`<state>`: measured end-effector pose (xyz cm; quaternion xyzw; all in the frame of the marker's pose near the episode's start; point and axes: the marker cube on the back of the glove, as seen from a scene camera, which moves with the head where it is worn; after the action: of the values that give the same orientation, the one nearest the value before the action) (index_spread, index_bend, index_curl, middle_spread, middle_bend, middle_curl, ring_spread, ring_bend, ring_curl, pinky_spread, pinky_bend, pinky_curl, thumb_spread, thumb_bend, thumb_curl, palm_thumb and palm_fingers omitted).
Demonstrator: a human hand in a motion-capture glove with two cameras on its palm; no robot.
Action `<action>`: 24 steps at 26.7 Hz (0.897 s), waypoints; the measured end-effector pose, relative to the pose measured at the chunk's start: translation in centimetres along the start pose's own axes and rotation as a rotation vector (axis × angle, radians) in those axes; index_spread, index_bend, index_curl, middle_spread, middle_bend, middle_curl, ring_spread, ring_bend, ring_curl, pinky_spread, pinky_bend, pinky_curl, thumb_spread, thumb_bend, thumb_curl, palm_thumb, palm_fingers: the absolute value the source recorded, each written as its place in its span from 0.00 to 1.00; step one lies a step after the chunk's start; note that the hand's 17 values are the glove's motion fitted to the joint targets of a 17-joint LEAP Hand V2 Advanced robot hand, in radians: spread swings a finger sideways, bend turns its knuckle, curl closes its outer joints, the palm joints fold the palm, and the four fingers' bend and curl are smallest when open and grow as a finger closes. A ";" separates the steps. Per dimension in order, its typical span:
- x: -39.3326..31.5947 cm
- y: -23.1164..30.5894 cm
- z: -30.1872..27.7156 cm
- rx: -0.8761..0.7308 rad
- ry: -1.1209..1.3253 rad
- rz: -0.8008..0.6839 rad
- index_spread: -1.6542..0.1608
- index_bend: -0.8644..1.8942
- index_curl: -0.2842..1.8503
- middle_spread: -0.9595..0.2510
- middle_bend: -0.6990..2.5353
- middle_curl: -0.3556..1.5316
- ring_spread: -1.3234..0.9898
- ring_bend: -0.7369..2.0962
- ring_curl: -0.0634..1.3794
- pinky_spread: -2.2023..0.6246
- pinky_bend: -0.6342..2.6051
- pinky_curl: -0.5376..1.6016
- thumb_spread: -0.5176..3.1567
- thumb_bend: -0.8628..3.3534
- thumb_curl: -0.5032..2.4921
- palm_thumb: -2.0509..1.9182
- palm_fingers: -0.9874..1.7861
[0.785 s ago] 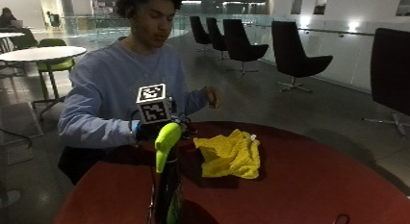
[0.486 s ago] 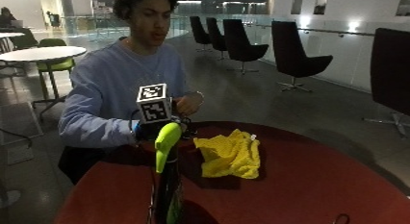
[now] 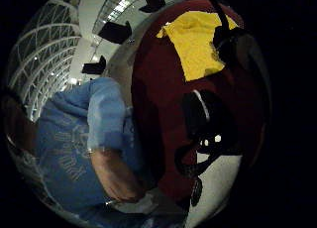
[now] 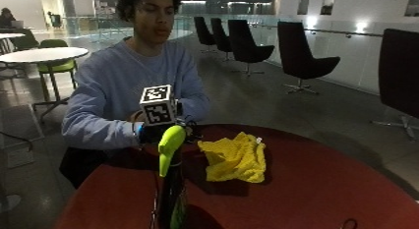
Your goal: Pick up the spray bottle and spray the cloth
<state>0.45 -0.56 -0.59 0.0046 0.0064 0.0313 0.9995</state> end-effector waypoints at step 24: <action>8.7 5.8 -5.2 0.671 -0.628 0.525 0.71 0.34 0.25 0.76 0.31 0.37 0.58 0.39 0.22 0.84 0.33 0.40 0.43 0.23 0.25 0.66 0.57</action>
<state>8.68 5.77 -5.86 0.3349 -0.2850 0.2739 0.8554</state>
